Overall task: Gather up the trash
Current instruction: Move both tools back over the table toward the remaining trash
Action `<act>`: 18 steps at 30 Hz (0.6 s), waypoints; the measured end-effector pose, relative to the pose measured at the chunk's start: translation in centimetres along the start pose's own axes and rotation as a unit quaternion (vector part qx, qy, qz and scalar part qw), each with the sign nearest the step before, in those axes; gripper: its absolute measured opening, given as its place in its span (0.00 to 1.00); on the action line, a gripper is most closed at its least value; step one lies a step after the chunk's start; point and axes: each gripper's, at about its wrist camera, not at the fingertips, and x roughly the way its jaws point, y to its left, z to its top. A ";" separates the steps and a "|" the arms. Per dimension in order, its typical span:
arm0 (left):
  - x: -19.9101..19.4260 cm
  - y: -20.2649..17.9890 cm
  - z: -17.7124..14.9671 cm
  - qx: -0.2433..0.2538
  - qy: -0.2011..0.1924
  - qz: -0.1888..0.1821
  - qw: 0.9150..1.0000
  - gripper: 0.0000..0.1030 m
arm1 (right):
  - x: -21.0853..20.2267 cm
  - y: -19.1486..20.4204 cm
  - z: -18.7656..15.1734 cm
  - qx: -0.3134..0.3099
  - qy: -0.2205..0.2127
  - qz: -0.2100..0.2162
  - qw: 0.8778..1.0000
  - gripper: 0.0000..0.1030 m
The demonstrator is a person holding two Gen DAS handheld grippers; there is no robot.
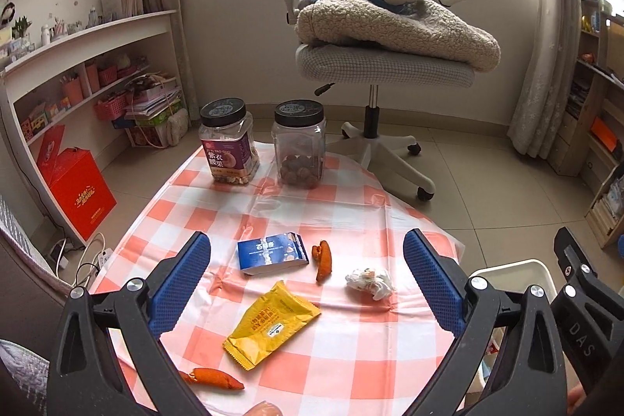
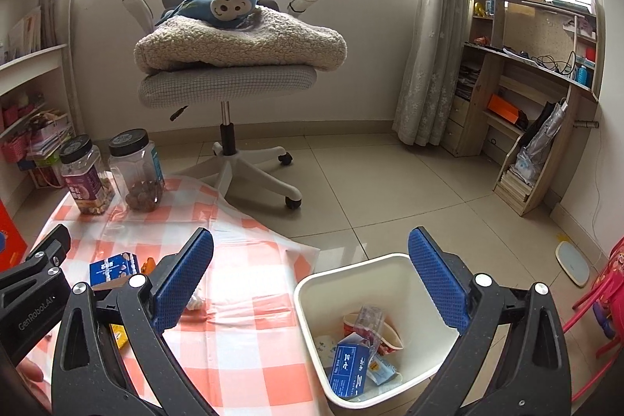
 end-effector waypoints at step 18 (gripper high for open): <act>11.7 17.3 -3.6 -0.056 0.213 0.103 0.970 0.93 | 2.2 11.0 -1.8 -0.048 0.074 0.081 0.993 0.93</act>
